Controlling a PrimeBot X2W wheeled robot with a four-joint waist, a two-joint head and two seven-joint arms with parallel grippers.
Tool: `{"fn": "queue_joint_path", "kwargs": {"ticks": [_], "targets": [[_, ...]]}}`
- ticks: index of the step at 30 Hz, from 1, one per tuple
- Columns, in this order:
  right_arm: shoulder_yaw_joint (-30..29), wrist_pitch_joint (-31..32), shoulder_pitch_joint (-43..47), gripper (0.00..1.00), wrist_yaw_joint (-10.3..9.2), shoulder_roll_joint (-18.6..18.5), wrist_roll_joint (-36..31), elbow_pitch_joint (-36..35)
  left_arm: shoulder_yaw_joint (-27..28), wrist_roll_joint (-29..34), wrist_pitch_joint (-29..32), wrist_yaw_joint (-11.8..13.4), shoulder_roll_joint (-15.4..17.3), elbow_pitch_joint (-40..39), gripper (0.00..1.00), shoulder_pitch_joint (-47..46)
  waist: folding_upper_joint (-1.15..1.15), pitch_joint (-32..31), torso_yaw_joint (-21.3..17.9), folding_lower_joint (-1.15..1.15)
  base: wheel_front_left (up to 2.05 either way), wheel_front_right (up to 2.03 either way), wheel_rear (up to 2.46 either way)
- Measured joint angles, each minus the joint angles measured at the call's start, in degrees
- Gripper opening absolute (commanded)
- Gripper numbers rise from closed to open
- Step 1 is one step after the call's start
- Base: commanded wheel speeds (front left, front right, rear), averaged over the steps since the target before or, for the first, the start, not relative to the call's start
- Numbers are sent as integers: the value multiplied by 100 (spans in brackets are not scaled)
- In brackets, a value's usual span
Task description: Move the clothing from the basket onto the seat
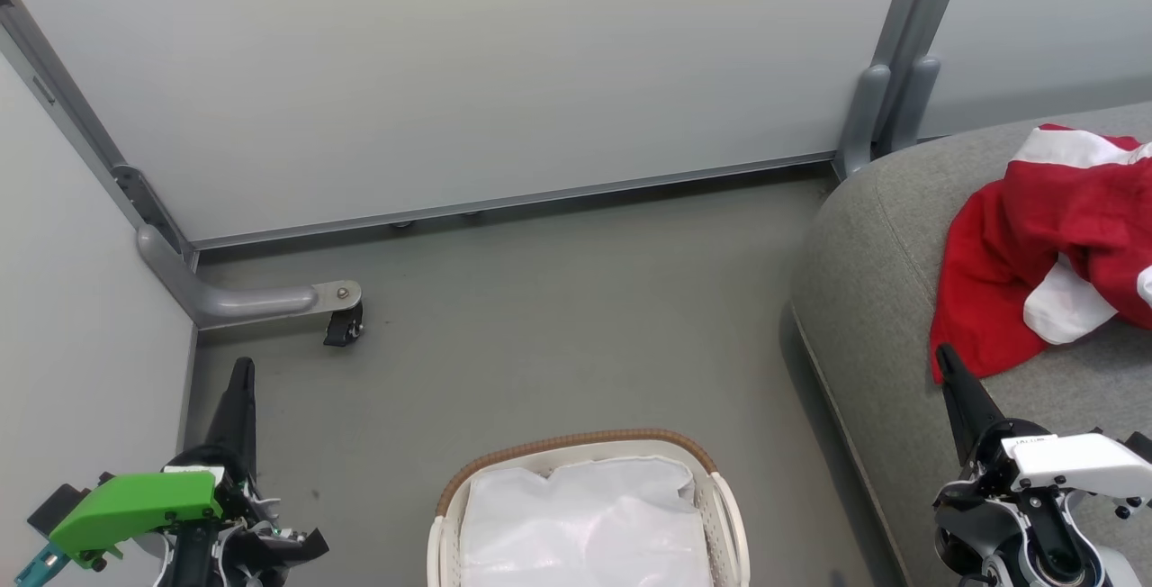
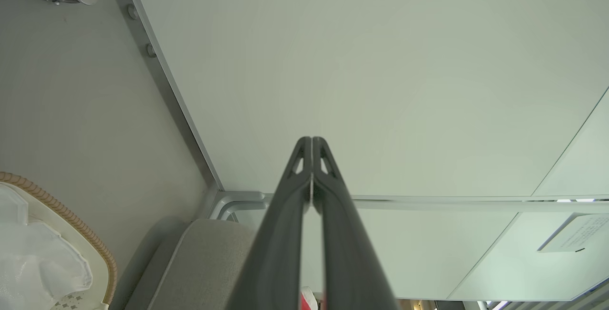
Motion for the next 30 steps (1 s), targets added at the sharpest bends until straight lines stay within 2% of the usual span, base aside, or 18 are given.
{"fn": "queue_joint_path", "kwargs": {"ticks": [30], "targets": [[-2,0,-2,0,0,0,15,-3,3,-10,3,0,0,-5,0,-2,0,0,0,0,0,0,0]]}}
